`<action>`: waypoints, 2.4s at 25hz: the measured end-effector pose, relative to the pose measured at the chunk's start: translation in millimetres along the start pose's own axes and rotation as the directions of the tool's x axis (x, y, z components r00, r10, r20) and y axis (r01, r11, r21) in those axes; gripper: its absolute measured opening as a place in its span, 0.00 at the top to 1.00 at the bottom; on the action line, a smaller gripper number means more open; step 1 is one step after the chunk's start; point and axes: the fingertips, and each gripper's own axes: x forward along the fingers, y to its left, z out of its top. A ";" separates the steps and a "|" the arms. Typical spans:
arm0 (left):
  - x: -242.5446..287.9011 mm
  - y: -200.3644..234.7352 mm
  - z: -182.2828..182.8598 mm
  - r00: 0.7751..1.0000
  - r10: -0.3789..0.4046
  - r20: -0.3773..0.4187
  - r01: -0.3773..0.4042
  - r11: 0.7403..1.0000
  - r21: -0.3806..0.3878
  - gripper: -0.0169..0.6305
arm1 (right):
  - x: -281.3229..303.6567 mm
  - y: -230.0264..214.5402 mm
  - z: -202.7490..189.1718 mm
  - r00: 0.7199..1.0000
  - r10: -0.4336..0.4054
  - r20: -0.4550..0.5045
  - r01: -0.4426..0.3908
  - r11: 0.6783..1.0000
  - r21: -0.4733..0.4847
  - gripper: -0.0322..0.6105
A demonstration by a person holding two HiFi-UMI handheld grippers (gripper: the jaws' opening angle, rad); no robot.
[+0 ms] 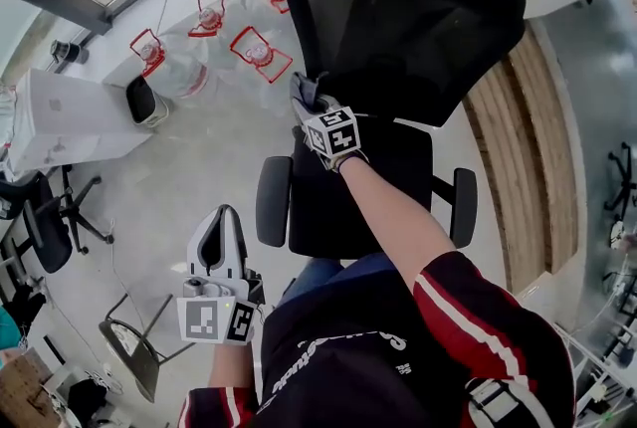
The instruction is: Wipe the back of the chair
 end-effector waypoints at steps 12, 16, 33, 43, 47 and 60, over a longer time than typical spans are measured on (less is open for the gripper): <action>9.5 -74.5 50.2 0.971 -0.234 0.051 0.231 0.972 0.050 0.94 | -170.3 24.8 92.3 0.983 -0.019 0.182 0.036 0.995 -0.088 0.84; 13.6 -115.6 69.2 0.936 -0.349 0.031 0.345 0.934 0.096 0.94 | -257.7 21.5 128.5 0.956 -0.096 0.277 0.120 0.990 -0.071 0.84; -54.7 -279.5 110.8 0.851 -0.513 0.112 0.479 0.846 0.234 0.94 | -579.4 63.4 136.3 0.859 -0.270 0.435 0.324 0.945 -0.053 0.84; -148.9 -380.3 54.3 0.865 -0.492 0.098 0.448 0.846 0.288 0.94 | -702.5 125.8 50.5 0.869 -0.196 0.453 0.287 0.948 -0.141 0.84; -194.2 -412.0 34.8 0.880 -0.459 0.120 0.408 0.861 0.304 0.94 | -744.3 133.7 9.3 0.877 -0.170 0.449 0.253 0.958 -0.132 0.84; -269.6 -412.3 18.7 0.900 -0.416 0.130 0.361 0.878 0.313 0.94 | -789.6 196.5 -26.1 0.877 -0.123 0.464 0.220 0.962 -0.160 0.84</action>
